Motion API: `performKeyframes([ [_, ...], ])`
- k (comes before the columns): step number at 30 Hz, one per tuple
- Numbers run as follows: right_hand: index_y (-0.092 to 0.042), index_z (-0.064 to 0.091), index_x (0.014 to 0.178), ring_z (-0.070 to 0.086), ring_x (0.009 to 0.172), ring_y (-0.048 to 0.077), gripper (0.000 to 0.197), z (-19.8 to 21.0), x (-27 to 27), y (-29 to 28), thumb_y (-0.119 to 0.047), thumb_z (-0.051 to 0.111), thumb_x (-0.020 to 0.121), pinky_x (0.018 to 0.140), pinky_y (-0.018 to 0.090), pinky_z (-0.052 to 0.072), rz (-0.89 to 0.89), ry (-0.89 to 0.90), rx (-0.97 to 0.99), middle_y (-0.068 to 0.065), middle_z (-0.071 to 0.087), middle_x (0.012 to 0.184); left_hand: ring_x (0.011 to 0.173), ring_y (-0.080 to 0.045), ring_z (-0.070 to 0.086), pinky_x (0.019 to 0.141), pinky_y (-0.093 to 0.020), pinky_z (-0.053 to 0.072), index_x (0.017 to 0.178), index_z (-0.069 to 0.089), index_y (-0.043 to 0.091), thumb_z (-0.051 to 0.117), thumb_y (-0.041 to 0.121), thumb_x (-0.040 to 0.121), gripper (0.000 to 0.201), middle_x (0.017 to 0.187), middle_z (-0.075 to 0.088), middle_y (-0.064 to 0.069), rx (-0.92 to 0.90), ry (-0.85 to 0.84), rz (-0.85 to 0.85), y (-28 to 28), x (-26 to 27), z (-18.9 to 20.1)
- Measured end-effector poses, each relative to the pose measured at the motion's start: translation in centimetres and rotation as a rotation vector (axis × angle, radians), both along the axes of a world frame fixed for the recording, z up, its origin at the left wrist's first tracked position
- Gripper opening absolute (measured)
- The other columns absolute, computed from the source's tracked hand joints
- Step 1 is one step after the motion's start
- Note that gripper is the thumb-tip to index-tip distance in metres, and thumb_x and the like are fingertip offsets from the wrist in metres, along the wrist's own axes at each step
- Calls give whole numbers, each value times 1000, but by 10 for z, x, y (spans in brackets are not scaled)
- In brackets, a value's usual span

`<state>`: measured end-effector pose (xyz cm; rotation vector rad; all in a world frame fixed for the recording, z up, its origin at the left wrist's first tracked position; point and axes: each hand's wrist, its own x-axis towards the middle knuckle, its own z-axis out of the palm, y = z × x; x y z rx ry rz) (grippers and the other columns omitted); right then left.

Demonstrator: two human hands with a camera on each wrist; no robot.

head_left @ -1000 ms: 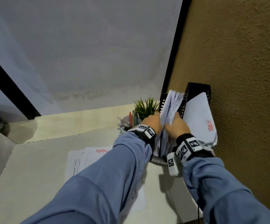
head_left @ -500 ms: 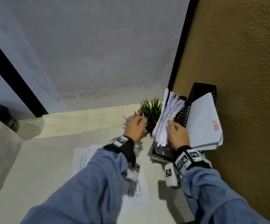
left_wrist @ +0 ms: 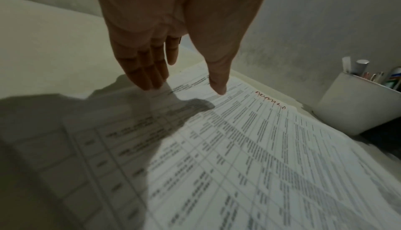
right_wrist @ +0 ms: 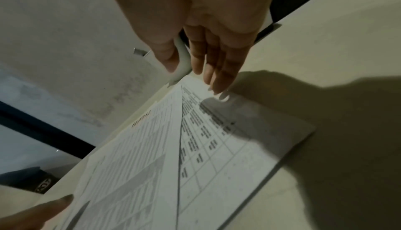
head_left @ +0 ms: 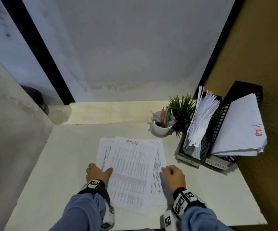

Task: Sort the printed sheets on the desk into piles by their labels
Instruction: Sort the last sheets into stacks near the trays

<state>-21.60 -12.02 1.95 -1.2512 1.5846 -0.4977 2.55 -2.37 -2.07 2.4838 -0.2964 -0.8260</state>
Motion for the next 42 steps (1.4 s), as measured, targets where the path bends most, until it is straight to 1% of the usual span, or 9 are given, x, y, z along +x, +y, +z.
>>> performKeyframes([
  [3, 19, 51, 81, 52, 62, 46, 18, 5, 11, 7, 2, 56, 84, 56, 25, 52, 40, -13, 68, 36, 52, 71, 111, -36, 53, 95, -43, 47, 132, 31, 5, 77, 36, 66, 86, 128, 47, -18, -92, 78, 24, 3, -8, -14],
  [8, -17, 45, 70, 41, 60, 14, 26, -12, 24, 0, 0, 60, 84, 51, 8, 35, 4, -9, 173, -1, 41, 61, 98, -33, 59, 86, -41, 52, 120, 36, 7, 78, 24, 68, 69, 110, 56, -13, -78, 125, -62, 5, -24, -28],
  [11, -7, 57, 117, 48, 86, 19, 38, -17, 26, 3, -1, 66, 81, 79, 22, 39, -10, -55, 229, 12, 59, 102, 93, -28, 59, 77, -30, 47, 110, 48, 10, 71, 13, 74, 42, 101, 58, -10, -121, 155, -142, 7, -29, -34],
  [14, -13, 70, 100, 55, 77, 23, 34, -14, 26, 3, 10, 66, 76, 71, 34, 47, -44, -120, 221, 8, 36, 73, 69, -19, 50, 66, -25, 36, 72, 55, 10, 57, 10, 69, 4, 73, 54, -6, -269, 223, -211, 11, -33, -33],
  [16, 10, 58, 111, 58, 100, 35, 38, -11, 23, -2, 16, 64, 74, 90, 45, 46, -92, -136, 257, 17, 59, 105, 66, -20, 52, 68, -25, 39, 63, 63, 10, 56, -1, 72, 16, 68, 60, -2, -347, 261, -222, 14, -36, -30],
  [20, 6, 56, 66, 50, 67, 26, 24, -10, 16, -12, 29, 51, 68, 49, 17, 45, -170, -138, 302, 17, 59, 77, 59, -24, 53, 62, -27, 43, 41, 59, 18, 35, -22, 63, 52, 56, 59, -3, -399, 217, -126, 18, -27, -19],
  [25, 4, 54, 52, 51, 65, 26, 33, -19, 13, -8, 33, 45, 66, 56, 28, 41, -167, -176, 282, 9, 54, 65, 99, -35, 57, 89, -38, 47, 101, 64, 11, 57, 2, 75, 29, 113, 60, -16, -112, -132, 33, 21, 6, -17],
  [29, 4, 54, 55, 48, 60, 25, 32, -15, 13, -7, 33, 45, 67, 46, 24, 44, -135, -191, 285, 9, 54, 64, 115, -38, 49, 96, -43, 42, 130, 39, 2, 79, 13, 67, 75, 129, 45, -19, -55, -40, 67, 15, 4, -19],
  [42, 3, 53, 57, 46, 57, 23, 35, -13, 13, -5, 35, 43, 68, 32, 12, 39, -151, -257, 282, 8, 53, 65, 112, -34, 48, 99, -37, 42, 114, 60, 9, 66, 12, 79, 36, 127, 42, -15, 130, -86, -162, 9, -5, -27],
])
